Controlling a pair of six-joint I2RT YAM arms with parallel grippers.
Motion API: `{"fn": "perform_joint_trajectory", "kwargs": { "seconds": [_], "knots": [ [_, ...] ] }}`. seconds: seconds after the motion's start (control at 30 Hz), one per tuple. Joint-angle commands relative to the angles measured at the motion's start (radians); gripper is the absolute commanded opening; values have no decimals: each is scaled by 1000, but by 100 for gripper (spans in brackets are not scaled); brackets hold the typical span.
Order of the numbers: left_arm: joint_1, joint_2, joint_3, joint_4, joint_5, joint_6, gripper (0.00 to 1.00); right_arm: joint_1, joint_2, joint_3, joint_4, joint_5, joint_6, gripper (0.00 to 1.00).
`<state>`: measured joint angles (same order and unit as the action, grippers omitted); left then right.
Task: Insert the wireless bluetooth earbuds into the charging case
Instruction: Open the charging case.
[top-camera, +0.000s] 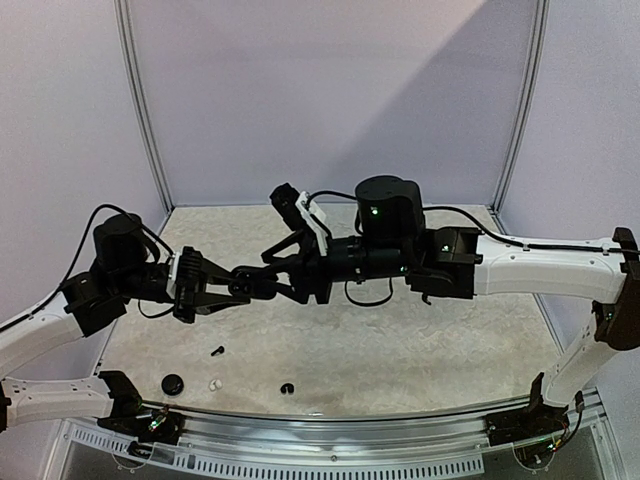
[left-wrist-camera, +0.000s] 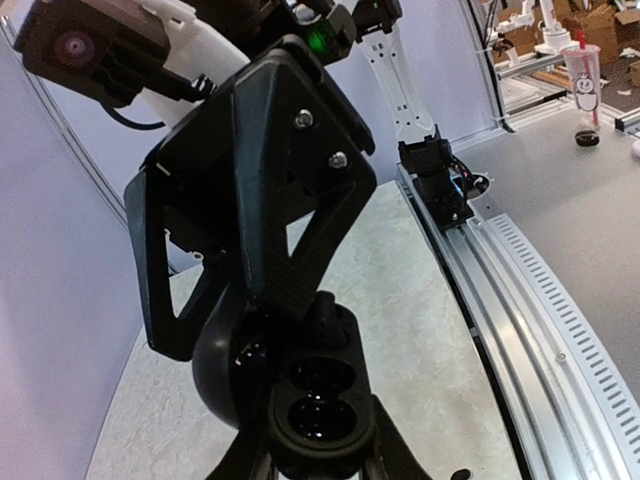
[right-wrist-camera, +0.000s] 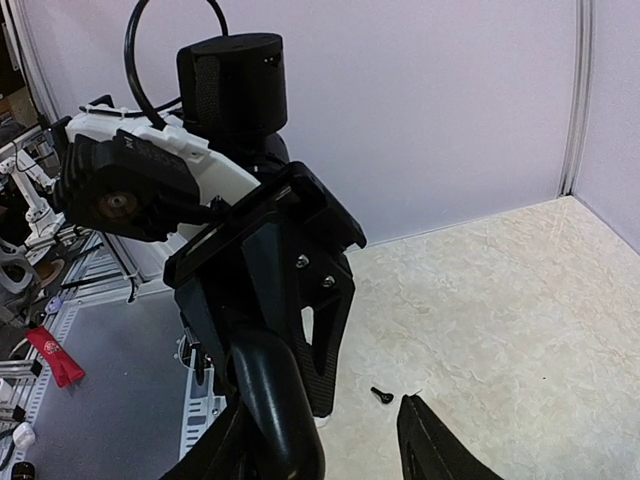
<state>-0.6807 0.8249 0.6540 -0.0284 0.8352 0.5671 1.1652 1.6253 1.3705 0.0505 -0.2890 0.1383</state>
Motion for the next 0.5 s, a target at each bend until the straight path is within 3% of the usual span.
{"fn": "perform_joint_trajectory", "kwargs": {
  "seconds": [0.0, 0.2, 0.47],
  "knots": [
    [-19, 5, -21, 132, 51, -193, 0, -37, 33, 24, -28, 43, 27, 51],
    [-14, 13, -72, 269, -1, -543, 0, -47, 59, 37, -28, -4, 45, 54],
    [-5, 13, -119, 297, -24, -672, 0, -57, 90, 54, 1, -50, 69, 56]
  ]
}}
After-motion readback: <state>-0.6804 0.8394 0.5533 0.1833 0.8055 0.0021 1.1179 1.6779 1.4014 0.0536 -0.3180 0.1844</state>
